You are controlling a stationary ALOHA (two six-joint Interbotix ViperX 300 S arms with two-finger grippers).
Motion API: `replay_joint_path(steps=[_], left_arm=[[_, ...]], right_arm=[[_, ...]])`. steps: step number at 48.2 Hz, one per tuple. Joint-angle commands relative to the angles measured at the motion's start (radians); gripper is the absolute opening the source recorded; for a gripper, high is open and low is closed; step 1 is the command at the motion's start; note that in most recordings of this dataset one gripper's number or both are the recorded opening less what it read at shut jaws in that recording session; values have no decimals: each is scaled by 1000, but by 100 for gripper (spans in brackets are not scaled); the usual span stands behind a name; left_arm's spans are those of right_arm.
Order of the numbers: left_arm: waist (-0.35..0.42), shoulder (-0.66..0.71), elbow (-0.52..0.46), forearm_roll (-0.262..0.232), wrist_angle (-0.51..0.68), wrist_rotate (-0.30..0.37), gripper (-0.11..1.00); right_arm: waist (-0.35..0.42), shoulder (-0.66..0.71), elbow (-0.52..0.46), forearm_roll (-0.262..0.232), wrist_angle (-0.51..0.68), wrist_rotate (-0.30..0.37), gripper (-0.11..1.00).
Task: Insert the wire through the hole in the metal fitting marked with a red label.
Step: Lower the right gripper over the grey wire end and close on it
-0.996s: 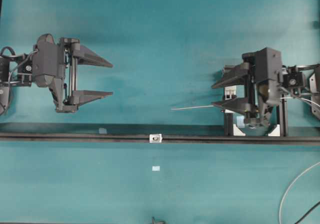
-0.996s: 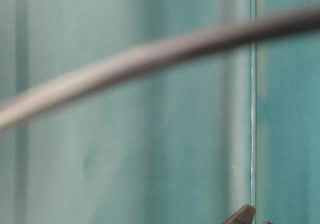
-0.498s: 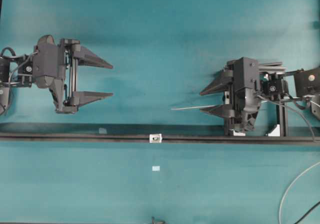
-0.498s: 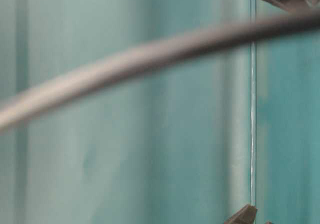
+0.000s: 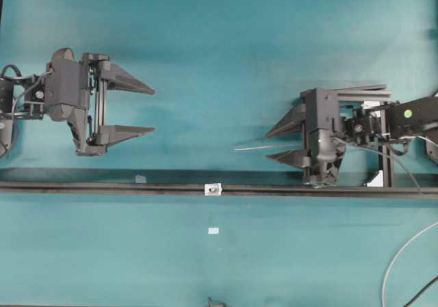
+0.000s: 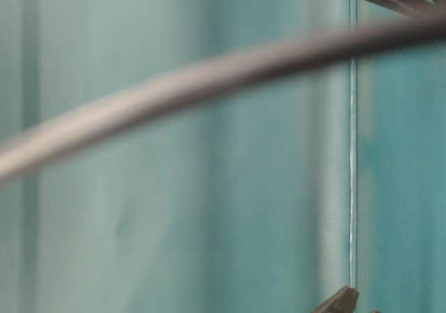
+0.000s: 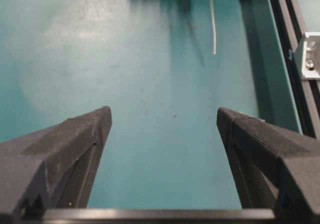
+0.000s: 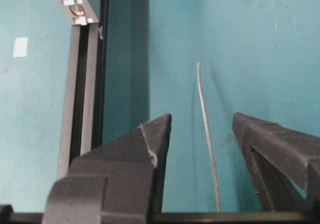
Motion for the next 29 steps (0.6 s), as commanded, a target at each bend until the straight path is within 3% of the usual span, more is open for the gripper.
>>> replay_joint_path(steps=[1,29], left_arm=[[-6,-6,-11,0,-8,-2,86],[-14,14,-17,0,-9,-2,86]], right_arm=[[3,5,-31,2,9,6,63],[2,38,-58,2,48,14,63]])
